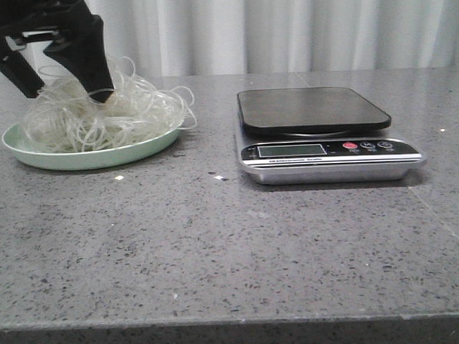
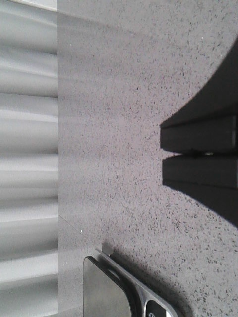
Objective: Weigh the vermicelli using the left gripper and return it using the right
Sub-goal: 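Lower the left gripper into the vermicelli pile and close on it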
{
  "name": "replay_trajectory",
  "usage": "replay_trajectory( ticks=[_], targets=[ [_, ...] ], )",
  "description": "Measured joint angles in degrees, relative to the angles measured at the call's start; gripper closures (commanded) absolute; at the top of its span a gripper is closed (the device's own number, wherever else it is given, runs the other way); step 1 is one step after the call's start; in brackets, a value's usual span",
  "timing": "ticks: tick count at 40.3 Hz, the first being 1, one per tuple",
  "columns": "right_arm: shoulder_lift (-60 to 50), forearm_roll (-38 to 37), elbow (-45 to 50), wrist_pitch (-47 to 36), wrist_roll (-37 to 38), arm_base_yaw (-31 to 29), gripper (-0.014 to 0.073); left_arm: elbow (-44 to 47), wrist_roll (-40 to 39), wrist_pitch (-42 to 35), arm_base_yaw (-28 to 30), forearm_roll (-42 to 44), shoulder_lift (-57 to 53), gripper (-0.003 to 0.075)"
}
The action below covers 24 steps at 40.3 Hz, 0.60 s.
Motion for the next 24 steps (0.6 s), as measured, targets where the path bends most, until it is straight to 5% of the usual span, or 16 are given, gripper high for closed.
replay_trajectory(
  ticks=[9,15,21,24],
  targets=[
    [0.0,0.0,0.0,0.0,0.3,0.0,0.0442,-0.13,0.0,-0.13,-0.21,-0.97,1.48,0.0078],
    [0.0,0.0,0.0,0.0,0.3,0.0,0.0442,-0.13,0.0,0.14,-0.21,-1.16,1.56,0.0284],
    [0.0,0.0,0.0,0.0,0.3,0.0,0.0442,-0.27,0.0,0.67,-0.21,-1.53,1.56,0.0572],
    [0.0,0.0,0.0,0.0,0.3,0.0,0.0442,-0.53,0.0,1.05,-0.21,-1.66,1.56,0.0566]
  ],
)
